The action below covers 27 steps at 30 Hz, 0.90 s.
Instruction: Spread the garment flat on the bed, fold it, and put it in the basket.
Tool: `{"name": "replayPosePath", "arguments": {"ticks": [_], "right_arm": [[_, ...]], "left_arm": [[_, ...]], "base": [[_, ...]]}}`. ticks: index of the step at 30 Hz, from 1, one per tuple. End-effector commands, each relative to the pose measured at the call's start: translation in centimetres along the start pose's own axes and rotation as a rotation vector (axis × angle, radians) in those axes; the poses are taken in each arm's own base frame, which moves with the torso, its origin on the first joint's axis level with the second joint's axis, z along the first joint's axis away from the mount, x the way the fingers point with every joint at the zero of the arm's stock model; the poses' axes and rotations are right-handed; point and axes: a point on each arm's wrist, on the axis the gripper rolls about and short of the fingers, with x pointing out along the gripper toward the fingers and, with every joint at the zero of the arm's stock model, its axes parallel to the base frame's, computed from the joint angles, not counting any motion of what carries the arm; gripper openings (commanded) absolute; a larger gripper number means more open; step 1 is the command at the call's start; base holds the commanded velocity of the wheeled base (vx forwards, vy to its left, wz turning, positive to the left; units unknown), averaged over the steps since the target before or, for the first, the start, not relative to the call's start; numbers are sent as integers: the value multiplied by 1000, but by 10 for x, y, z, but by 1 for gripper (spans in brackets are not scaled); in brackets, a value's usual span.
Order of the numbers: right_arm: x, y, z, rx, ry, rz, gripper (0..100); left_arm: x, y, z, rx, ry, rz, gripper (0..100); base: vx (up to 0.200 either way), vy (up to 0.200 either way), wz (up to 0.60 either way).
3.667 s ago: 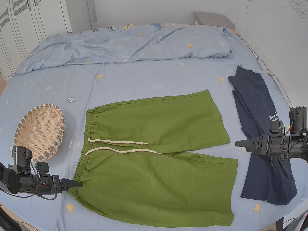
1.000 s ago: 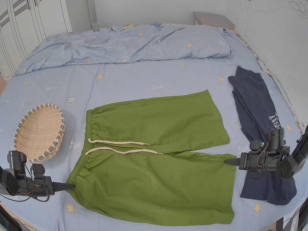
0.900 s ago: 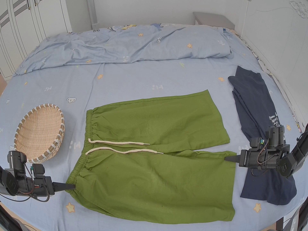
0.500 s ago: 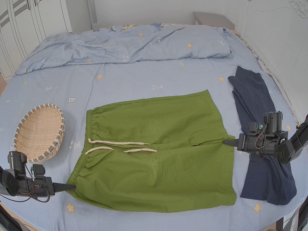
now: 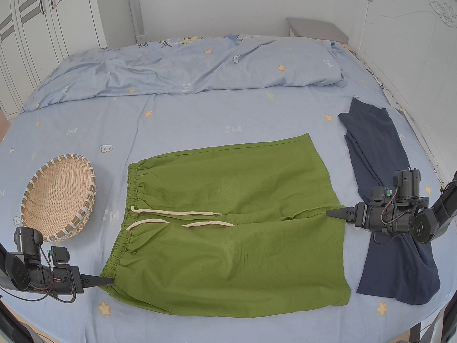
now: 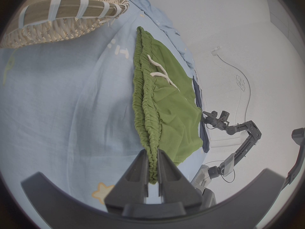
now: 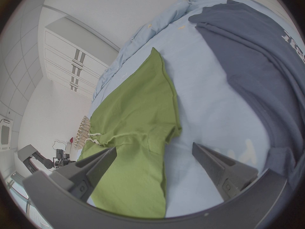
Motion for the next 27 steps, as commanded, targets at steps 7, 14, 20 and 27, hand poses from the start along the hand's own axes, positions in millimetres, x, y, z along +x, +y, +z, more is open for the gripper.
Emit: {"name": "replayPosePath", "arguments": {"ticks": [7,14,20,27], "right_arm": [[-88,35,-35,63,29,10,100],[-96,45,-79,170,210,127,100],[-82,32,-100,218,337,115,100],[-69,16,-117,133,433,100,100]], "left_arm": [[0,0,0,-12,4,-3,0],[-2,-4,-1,-9,-1,-8,0],[-4,-5,-3,-4,-7,-5,0],[-4,-5,-3,-4,-9,-5,0]], "base": [[0,0,0],[0,0,0],[0,0,0],[0,0,0]]}}
